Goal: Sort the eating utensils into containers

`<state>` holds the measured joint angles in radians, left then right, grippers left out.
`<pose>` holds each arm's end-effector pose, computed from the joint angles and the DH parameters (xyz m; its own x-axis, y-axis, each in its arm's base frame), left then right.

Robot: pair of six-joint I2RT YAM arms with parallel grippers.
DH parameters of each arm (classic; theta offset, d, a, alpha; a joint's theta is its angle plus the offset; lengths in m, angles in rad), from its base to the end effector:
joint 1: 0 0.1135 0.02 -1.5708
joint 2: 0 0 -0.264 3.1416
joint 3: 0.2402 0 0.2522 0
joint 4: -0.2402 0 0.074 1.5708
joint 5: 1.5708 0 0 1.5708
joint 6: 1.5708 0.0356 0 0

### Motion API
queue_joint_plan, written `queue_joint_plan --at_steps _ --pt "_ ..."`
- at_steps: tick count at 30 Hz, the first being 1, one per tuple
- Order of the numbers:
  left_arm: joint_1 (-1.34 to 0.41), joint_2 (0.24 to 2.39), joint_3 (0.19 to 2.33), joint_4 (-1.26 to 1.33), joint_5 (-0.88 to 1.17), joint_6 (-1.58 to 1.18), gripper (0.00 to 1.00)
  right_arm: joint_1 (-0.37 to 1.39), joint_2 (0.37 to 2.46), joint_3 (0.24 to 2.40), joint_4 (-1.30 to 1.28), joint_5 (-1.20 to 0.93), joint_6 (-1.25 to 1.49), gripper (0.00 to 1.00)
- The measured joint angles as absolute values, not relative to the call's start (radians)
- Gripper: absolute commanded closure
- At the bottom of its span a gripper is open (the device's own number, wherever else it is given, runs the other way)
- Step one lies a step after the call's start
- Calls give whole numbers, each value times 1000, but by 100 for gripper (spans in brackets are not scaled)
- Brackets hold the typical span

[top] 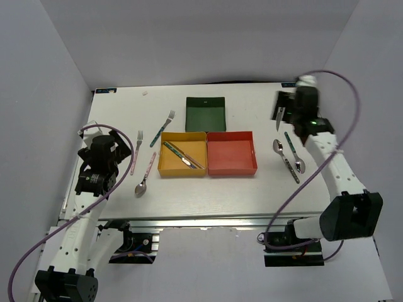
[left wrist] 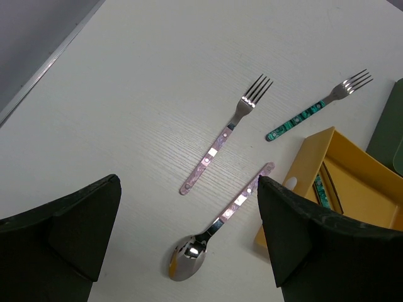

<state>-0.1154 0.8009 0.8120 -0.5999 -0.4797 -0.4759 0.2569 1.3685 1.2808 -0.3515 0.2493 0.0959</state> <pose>0.1691 -0.0031 0.3071 -0.3625 -0.3671 -0.8566 -0.5008 0.8519 -0.1532 0.3063 0.0714 0.3643 -0.4123 -0.0124 -0.9110 0.0093 0.9998 -0.0178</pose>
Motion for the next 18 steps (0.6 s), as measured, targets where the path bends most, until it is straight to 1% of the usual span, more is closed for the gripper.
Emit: queue_joint_plan --at_steps 2,4,6,8,10,11,14,18 --pt "-115 800 812 -602 -484 -480 2 54 1330 1195 -337 262 168 11" --pt "-115 801 812 -606 -487 -484 2 -77 1319 1124 -332 242 215 12" --pt "-115 804 812 -610 -490 -488 2 -135 1343 1091 -329 202 245 15" --pt "-115 809 812 -612 -488 -488 2 -144 1425 1122 -332 148 264 18" --pt "-115 814 812 -614 -485 -488 2 -141 1568 1235 -335 99 279 14" --pt "-115 816 812 -614 -482 -487 2 -140 1649 1305 -339 79 284 11" --pt "-115 820 812 -613 -468 -486 2 -133 1916 1581 -356 31 286 11" --pt "-115 835 812 -612 -438 -479 2 -128 2171 1844 -388 -9 276 11"
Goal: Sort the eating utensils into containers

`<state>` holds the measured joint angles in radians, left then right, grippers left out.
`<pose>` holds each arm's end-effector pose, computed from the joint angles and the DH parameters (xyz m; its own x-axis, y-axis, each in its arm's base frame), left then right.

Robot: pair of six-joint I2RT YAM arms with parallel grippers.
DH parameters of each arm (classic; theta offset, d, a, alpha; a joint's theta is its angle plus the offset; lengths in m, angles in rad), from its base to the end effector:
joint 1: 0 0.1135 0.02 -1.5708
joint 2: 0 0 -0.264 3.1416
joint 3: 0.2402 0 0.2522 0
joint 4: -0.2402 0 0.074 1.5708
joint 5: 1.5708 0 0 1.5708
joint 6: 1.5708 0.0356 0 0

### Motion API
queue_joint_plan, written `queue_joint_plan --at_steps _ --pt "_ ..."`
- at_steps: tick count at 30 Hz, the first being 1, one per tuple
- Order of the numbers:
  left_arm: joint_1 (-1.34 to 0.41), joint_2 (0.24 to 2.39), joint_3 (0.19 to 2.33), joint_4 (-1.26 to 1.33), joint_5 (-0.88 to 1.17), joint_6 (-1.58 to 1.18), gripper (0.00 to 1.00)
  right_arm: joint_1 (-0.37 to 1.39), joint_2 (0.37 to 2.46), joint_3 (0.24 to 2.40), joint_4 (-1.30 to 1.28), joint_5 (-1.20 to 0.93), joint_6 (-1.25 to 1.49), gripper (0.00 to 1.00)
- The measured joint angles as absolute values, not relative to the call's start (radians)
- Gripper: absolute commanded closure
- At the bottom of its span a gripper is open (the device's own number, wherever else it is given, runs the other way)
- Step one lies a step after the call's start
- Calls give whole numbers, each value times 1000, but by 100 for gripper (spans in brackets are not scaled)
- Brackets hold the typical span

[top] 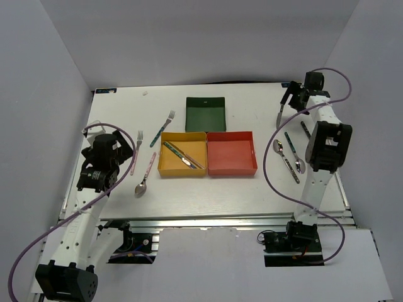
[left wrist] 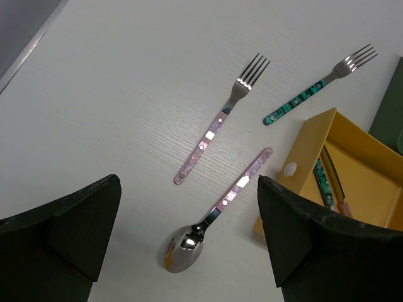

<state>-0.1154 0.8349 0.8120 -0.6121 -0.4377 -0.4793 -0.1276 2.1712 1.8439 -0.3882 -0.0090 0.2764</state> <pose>0.1752 -0.0051 0.3005 -0.4146 -0.3724 -0.8303 -0.4800 0.8647 -0.1482 0.4991 -0.0637 0.2375 -0.5931 0.3512 -0.7245 0.2935 0.9322 0.2116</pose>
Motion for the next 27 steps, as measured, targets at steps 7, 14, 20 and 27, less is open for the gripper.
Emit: queue_joint_plan --at_steps 7,14,20,27 --pt "-115 871 812 -605 -400 -472 2 -81 2448 2147 -426 2 226 12" --pt "-126 894 812 -604 -380 -468 2 -23 2581 2340 -458 129 202 22" --pt "-148 893 812 -601 -376 -468 2 -21 2621 2342 -480 202 171 36" --pt "-153 893 812 -600 -376 -468 2 -45 2627 2350 -482 172 155 64"
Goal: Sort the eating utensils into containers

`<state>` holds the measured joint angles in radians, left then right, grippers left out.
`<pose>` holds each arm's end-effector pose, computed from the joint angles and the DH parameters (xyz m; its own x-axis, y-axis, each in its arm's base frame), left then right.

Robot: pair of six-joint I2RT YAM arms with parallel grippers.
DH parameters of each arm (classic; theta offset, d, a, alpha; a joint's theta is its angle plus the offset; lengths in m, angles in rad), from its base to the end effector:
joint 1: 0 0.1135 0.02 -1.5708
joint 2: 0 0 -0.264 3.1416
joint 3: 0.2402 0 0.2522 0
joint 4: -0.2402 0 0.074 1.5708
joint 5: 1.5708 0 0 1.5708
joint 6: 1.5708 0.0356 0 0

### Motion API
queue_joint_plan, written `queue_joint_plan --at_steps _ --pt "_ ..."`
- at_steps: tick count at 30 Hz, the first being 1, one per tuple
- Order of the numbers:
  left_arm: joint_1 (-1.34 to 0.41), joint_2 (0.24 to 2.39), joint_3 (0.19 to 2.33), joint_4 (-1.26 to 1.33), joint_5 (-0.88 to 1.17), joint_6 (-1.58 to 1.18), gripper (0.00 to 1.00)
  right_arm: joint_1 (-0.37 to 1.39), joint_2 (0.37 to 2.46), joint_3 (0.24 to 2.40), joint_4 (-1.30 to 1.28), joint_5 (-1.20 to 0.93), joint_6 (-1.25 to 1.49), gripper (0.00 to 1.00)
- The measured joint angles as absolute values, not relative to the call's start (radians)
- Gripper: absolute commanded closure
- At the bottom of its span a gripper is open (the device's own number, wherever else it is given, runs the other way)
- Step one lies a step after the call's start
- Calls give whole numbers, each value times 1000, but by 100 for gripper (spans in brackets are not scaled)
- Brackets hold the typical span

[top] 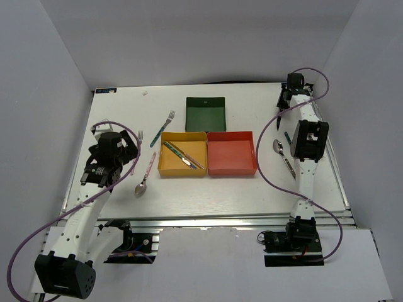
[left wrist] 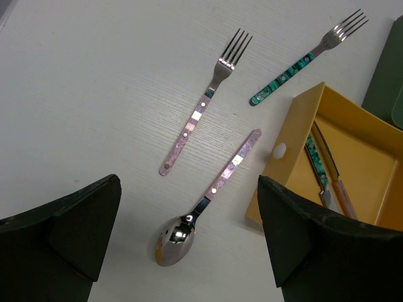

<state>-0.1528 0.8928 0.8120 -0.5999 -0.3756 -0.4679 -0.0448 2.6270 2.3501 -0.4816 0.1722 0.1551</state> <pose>0.1865 -0.0155 0.2917 -0.4919 -0.3487 -0.7977 -0.4056 0.9026 -0.1444 0.5802 -0.0321 0.1592 -0.6529 0.1816 -0.7354 0.2725 0.9621 -0.0043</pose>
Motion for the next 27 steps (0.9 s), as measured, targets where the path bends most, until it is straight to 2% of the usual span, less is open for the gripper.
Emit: queue_joint_plan --at_steps 3,4,5,14,18,20,21,23,27 --pt "-153 890 812 -599 -376 -468 2 -59 2636 2365 -484 142 159 73" --pt "-154 889 812 -599 -376 -468 2 -60 2638 2368 -484 134 162 89" --pt "-154 888 812 -599 -376 -468 2 -62 2638 2368 -484 128 163 100" --pt "-162 886 812 -598 -375 -468 2 -63 2605 2317 -461 80 241 100" --pt "-174 882 812 -598 -373 -468 2 -44 2440 2173 -427 -4 329 100" --pt "-174 882 812 -598 -373 -467 2 -28 2345 2173 -405 -35 294 100" --pt "-174 882 812 -598 -374 -468 2 45 2160 2186 -376 -28 254 100" --pt "-174 882 812 -598 -377 -468 2 131 2056 2136 -344 -49 171 100" --pt "-174 873 812 -598 -386 -469 2 420 1902 1963 -312 -138 43 100"
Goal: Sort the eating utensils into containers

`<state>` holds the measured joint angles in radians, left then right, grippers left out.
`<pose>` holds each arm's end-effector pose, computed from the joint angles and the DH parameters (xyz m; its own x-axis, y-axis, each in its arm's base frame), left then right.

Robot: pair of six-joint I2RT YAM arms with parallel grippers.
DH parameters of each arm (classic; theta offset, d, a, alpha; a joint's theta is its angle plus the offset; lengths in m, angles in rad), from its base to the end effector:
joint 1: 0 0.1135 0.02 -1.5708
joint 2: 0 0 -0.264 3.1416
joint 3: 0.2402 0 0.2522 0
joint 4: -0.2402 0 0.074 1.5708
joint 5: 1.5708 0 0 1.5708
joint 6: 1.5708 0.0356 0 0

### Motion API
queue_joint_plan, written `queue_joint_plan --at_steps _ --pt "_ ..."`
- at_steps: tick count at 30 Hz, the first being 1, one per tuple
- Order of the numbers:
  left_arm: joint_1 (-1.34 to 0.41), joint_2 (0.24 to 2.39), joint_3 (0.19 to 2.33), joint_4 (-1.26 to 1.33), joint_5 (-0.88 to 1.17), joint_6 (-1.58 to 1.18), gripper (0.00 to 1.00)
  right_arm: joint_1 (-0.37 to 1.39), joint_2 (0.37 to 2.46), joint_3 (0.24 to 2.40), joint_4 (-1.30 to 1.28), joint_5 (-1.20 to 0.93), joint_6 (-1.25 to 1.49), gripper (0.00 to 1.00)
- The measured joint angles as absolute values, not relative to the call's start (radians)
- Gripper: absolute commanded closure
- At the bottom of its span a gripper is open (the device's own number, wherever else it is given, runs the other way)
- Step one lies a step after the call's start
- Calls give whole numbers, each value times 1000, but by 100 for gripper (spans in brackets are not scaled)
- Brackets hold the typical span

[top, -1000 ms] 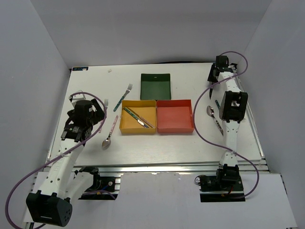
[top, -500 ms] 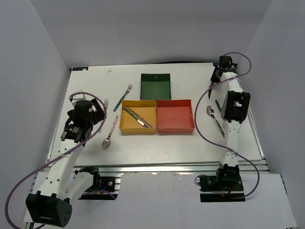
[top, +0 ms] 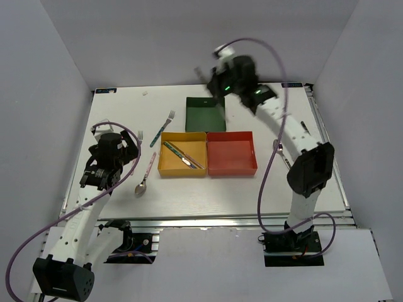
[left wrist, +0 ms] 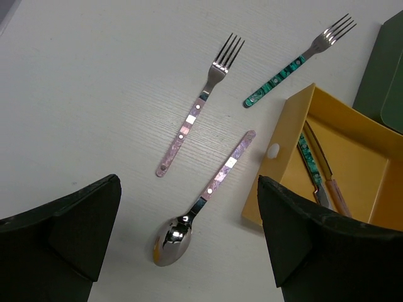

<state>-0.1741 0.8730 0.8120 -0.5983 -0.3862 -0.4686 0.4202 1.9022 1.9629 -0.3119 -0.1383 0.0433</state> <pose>0.1826 -0.0185 0.2952 -0.4783 -0.3407 -0.8094 -0.3909 0.9079 -0.1511 0.4112 0.1891 0.4107 -0.2495 -0.0645 -0.9662 -0.5156 0.8534 0.0762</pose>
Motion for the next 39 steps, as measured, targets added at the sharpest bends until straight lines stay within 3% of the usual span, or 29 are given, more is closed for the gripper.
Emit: queue_joint_plan --at_steps 6,26,32,33,34,36,37,39 --pt "-175 846 812 -598 -402 -469 2 772 1878 1718 -263 -229 -72 100" --pt "-181 832 812 -598 -411 -471 2 830 2133 1773 -259 -178 -114 97" --pt "-181 832 812 -598 -411 -471 2 826 2149 1773 -258 -183 -119 72" --pt "-181 833 812 -598 -411 -471 2 825 2149 1773 -254 -183 -120 64" --pt "-181 835 812 -598 -411 -471 2 825 2149 1772 -252 -184 -120 38" --pt "-181 839 812 -598 -411 -471 2 824 2148 1770 -249 -186 -125 30" --pt "-181 842 812 -598 -411 -471 2 824 2148 1770 -249 -187 -126 15" --pt "-181 844 812 -598 -412 -471 2 824 2146 1770 -248 -187 -126 14"
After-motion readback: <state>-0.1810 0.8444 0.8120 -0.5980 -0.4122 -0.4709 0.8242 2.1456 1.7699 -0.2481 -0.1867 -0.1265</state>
